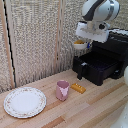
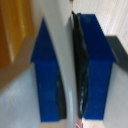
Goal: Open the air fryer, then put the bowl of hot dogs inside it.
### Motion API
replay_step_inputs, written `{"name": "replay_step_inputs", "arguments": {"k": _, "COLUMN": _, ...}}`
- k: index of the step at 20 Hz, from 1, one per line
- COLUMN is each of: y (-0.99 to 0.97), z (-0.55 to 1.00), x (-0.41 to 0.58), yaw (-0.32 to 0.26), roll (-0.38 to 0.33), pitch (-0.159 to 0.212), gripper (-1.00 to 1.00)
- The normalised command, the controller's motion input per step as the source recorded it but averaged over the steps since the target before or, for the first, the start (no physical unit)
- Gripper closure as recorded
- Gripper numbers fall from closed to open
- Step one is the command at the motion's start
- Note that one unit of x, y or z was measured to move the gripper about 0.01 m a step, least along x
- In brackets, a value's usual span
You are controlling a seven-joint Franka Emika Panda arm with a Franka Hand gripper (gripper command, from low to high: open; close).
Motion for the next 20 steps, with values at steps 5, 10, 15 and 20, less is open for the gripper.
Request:
{"name": "replay_step_inputs", "arguments": {"k": 5, "y": -0.72, "z": -0.06, "x": -0.077, "yaw": -0.143, "roll": 0.067, "pitch": 0.003, "gripper": 1.00}}
{"name": "replay_step_inputs", "arguments": {"k": 10, "y": -0.72, "z": -0.25, "x": -0.050, "yaw": -0.128, "roll": 0.094, "pitch": -0.006, "gripper": 1.00}}
{"name": "replay_step_inputs", "arguments": {"k": 15, "y": -0.64, "z": -0.31, "x": 0.148, "yaw": -0.111, "roll": 0.115, "pitch": -0.042, "gripper": 1.00}}
{"name": "replay_step_inputs", "arguments": {"k": 20, "y": -0.60, "z": -0.29, "x": 0.074, "yaw": -0.123, "roll": 0.097, "pitch": -0.014, "gripper": 1.00}}
